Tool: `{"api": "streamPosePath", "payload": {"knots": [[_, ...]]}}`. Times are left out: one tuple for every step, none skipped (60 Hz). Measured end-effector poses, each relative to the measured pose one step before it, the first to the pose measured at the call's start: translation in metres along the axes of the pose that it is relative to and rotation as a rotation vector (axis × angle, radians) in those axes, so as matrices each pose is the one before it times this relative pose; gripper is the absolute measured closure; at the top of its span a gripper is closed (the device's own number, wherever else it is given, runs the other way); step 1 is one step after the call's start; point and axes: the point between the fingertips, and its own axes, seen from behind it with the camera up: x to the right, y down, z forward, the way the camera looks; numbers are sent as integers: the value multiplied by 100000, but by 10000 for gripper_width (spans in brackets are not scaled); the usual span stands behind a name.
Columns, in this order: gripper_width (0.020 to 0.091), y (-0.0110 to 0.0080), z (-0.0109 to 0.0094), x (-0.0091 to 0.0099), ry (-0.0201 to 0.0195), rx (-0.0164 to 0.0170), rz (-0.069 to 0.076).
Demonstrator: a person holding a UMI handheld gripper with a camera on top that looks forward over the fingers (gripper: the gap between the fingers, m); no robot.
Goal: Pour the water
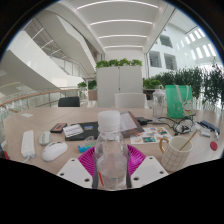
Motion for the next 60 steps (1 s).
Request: {"api": "streamPosePath", "payload": {"knots": [[730,-118,-215,-8,-530,-695,24],[729,28,-16,-114,-270,-1126,263],[729,20,47,-95,-470,-1394,715],[730,16,-16,-122,-760,-1648,1157],[729,-177,-23,-122,-879,-1255,1705],[728,-524,-189,-16,-775,-17,2616],[728,-776,-122,69,-532,613,3204],[729,-574,576,116,436,241,3324],[729,-877,-353,92,-1238,468,5683],[728,-393,149,508,-1833,69,5973],[728,-669,19,139,-1408,-283,6962],[729,-654,75,77,-1620,-478,7664],[729,-669,35,42,-1577,-368,8311],[729,-635,94,9,-1842,-366,8772],[729,-712,-42,-485,-351,-49,8475],[727,-352,135,331,-2981,-646,8334],[728,-524,10,117,-1609,-706,8807],[728,-493,0,160,-1293,-750,8856],[729,-471,-17,203,-1155,-882,8964],[729,-408,-31,179,-1443,-1176,9067],[730,-228,578,-92,41,-318,9573],[729,67,-163,-4,-1134,-294,6513],[767,-365,-95,-152,-1910,-782,8329],[729,-434,-188,-108,-2026,-563,8029],[728,-451,-203,-113,-2083,-235,7690],[765,-404,-182,-132,-1766,-112,7654],[730,-811,25,-494,-1434,-1352,10310],[730,114,297,212,-805,1234,4676],[729,-138,-134,-97,-1908,-820,6047],[730,-133,-142,-206,-1606,-581,6163],[731,-104,-54,-176,-1829,-872,5644],[731,-28,-92,-221,-1558,-777,5561],[730,18,-87,-251,-1574,-832,5293],[730,246,-993,-1338,-1415,-2246,7709],[730,-245,1343,312,-1169,2210,2503],[730,-93,-176,-312,-1756,150,4235],[730,-1,-149,-174,-1484,239,3728],[729,-35,-120,-226,-1263,1,3374],[729,-77,-148,-223,-1203,-57,2833],[728,-69,-1303,-1238,-2054,-2731,4080],[728,-388,1858,586,83,3154,-351],[729,97,-164,-31,-836,91,1335],[730,-64,-2,-307,-756,84,1130],[729,76,-102,-233,-790,-20,889],[728,108,-93,-243,-864,-105,731],[729,128,-283,-434,-913,252,903],[729,-160,635,109,-555,-32,663],[730,32,102,-109,-406,-6,1011],[730,62,-4,-70,-285,-80,897],[730,43,-1,-104,-342,-56,876],[730,35,-5,-91,-347,-54,709],[730,70,-191,-97,-277,235,671],[729,-120,221,22,70,198,480],[729,17,19,8,112,-55,475],[728,25,-1,39,334,-18,317],[728,29,-6,56,470,44,131],[729,59,-14,37,525,-2,-160],[730,104,-37,9,523,-119,-550],[729,202,-177,-101,208,-36,-1062],[730,130,106,34,628,-323,-1694]]}}
